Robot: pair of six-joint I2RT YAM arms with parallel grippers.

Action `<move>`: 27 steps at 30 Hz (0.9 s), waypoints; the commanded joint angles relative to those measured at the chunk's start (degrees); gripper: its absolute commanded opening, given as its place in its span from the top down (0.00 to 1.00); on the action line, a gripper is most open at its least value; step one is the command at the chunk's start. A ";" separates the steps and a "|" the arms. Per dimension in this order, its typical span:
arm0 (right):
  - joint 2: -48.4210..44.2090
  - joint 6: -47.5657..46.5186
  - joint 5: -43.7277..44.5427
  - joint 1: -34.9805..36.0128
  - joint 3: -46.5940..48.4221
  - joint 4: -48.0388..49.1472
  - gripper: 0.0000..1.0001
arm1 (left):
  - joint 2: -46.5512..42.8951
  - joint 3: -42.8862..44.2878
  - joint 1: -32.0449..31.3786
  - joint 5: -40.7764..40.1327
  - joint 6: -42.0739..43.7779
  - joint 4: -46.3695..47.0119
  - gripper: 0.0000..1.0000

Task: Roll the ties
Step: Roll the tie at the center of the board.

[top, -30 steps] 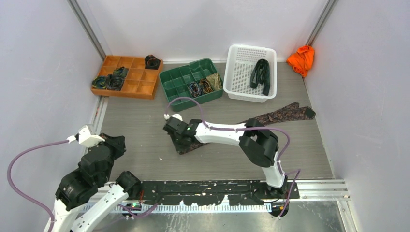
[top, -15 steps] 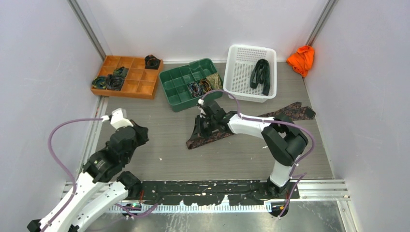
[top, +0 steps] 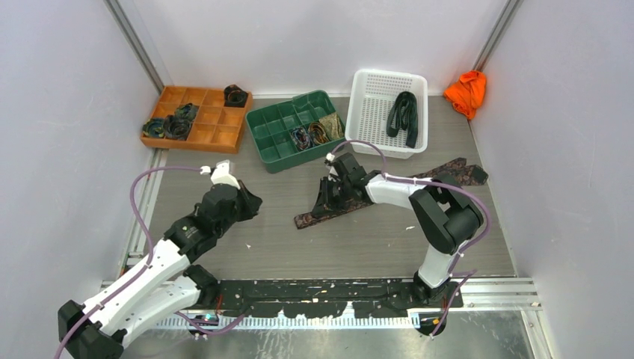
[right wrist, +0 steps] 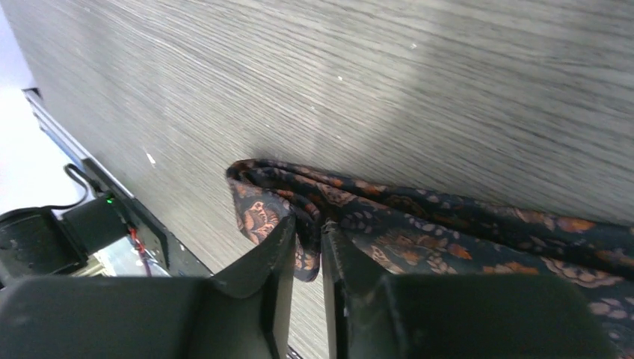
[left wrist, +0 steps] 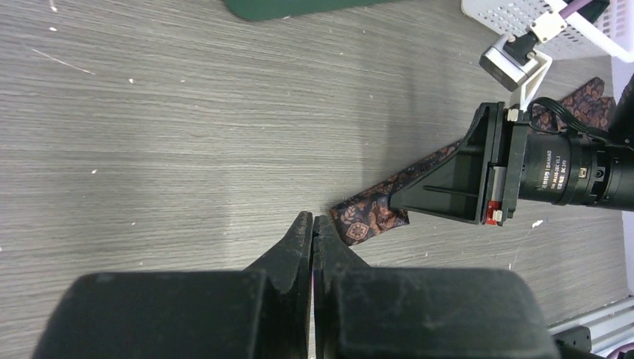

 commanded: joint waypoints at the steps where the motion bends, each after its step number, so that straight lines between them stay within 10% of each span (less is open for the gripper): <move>1: 1.23 -5.51 2.54 0.07 4.27 -6.10 0.70 | 1.31 -0.32 0.21 2.92 0.72 7.05 1.00; 15: -1.94 -8.32 17.49 4.01 9.44 -15.82 0.64 | -6.52 0.61 0.28 -6.64 0.00 -3.43 1.00; 27: -3.35 -4.89 48.33 24.47 21.80 -31.67 0.62 | -25.56 4.95 0.25 -24.29 -9.03 -24.79 1.00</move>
